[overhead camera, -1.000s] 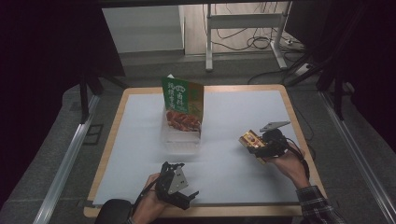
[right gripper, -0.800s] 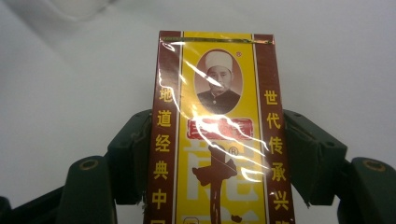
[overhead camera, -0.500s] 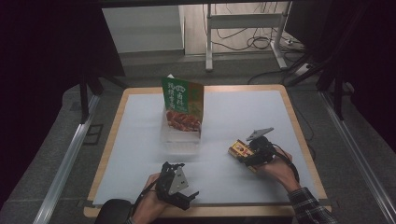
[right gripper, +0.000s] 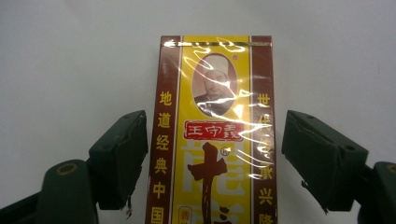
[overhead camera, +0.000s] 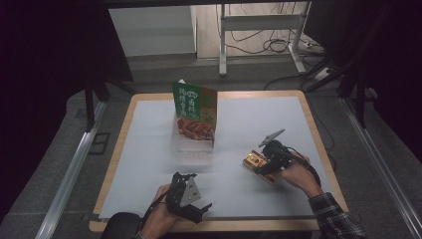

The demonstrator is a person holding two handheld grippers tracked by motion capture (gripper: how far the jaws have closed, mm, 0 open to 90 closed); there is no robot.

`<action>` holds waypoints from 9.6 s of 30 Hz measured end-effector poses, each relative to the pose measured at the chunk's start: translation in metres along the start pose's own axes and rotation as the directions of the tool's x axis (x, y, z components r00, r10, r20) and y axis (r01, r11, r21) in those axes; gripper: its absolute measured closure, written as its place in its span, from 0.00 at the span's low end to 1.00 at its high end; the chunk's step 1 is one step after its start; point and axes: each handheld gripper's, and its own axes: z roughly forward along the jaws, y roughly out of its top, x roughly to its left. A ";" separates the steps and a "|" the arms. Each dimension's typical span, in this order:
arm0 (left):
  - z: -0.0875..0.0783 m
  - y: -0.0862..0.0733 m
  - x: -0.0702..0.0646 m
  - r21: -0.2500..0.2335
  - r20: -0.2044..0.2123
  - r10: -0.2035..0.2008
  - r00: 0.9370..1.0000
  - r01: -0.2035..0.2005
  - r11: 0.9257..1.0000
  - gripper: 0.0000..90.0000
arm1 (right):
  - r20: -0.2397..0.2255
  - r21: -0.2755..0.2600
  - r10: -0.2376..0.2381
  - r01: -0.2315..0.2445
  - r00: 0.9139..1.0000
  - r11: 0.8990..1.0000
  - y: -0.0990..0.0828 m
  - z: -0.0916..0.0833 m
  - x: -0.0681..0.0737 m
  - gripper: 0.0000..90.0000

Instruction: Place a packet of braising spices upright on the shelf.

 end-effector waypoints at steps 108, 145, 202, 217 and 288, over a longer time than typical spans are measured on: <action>-0.025 -0.014 0.004 -0.062 0.052 -0.136 0.989 0.139 0.988 0.00 | -0.037 -0.624 -0.064 0.027 0.997 0.781 0.105 -0.022 0.056 0.35; -0.023 -0.013 0.001 -0.050 0.061 -0.110 0.992 0.113 0.992 0.00 | -0.080 -0.650 -0.085 0.013 0.993 0.760 0.150 0.033 0.087 0.36; -0.020 -0.012 0.000 -0.039 0.059 -0.103 0.993 0.106 0.994 0.00 | -0.102 -0.474 -0.075 0.017 0.992 0.880 0.112 0.027 0.073 0.10; -0.020 -0.012 0.000 -0.042 0.059 -0.106 0.993 0.108 0.993 0.00 | -0.073 -0.463 -0.091 0.048 0.993 0.885 0.101 0.014 0.071 0.08; -0.020 -0.013 0.002 -0.043 0.053 -0.118 0.992 0.120 0.992 0.00 | -0.020 -0.412 -0.089 0.073 0.996 0.908 0.050 -0.019 0.057 0.03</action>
